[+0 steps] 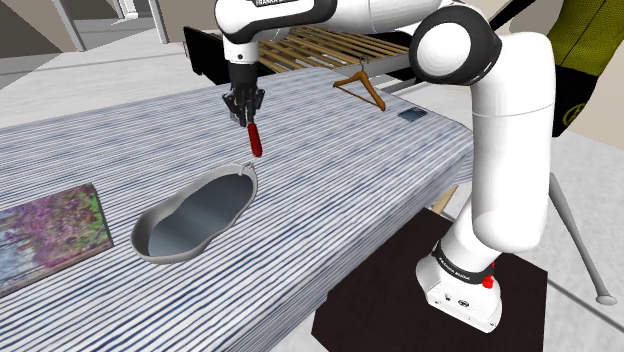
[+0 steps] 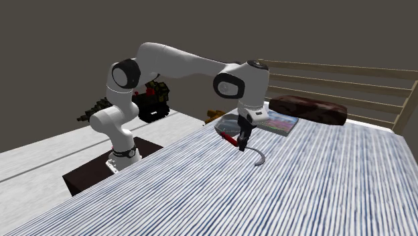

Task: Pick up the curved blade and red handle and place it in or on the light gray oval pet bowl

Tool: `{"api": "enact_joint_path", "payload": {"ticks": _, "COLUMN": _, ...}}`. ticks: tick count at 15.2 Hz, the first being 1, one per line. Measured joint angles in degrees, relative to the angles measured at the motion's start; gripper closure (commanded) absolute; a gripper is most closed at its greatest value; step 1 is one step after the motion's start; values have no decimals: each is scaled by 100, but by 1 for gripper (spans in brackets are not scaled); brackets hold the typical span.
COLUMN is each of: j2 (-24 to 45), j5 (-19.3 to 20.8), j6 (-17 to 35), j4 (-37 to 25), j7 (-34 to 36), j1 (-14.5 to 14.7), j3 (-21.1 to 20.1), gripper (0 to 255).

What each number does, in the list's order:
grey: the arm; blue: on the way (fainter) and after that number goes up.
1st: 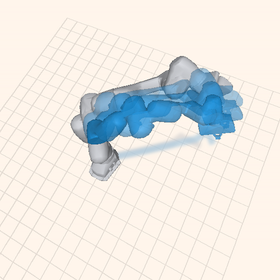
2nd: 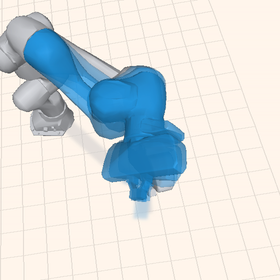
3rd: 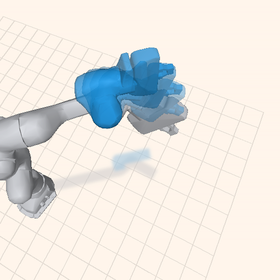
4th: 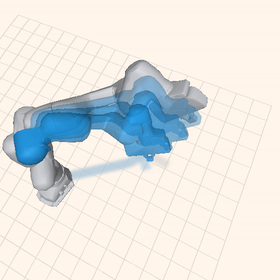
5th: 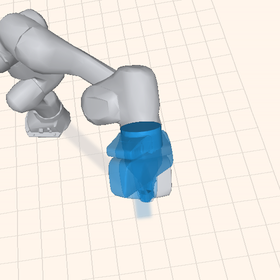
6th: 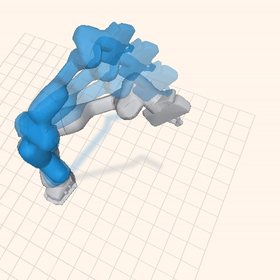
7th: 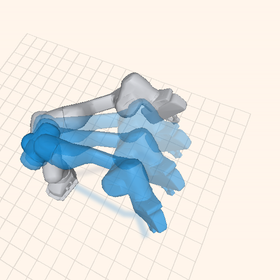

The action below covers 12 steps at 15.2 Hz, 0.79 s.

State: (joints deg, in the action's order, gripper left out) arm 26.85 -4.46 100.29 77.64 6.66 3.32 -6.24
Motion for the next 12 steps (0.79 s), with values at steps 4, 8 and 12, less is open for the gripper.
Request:
{"api": "enact_joint_path", "payload": {"ticks": 4, "j2": 5, "j5": 4, "j6": -287, "j4": -294, "j7": 36, "j1": 10, "j3": -5, "gripper": 255}}
{"api": "enact_joint_path", "payload": {"ticks": 8, "j2": 30, "j5": 10, "j6": -623, "j4": -657, "j7": 63, "j1": 10, "j3": -6, "gripper": 255}}
{"api": "enact_joint_path", "payload": {"ticks": 12, "j2": 101, "j5": 19, "j6": -939, "j4": -1045, "j7": 97, "j1": 20, "j3": -8, "gripper": 255}}
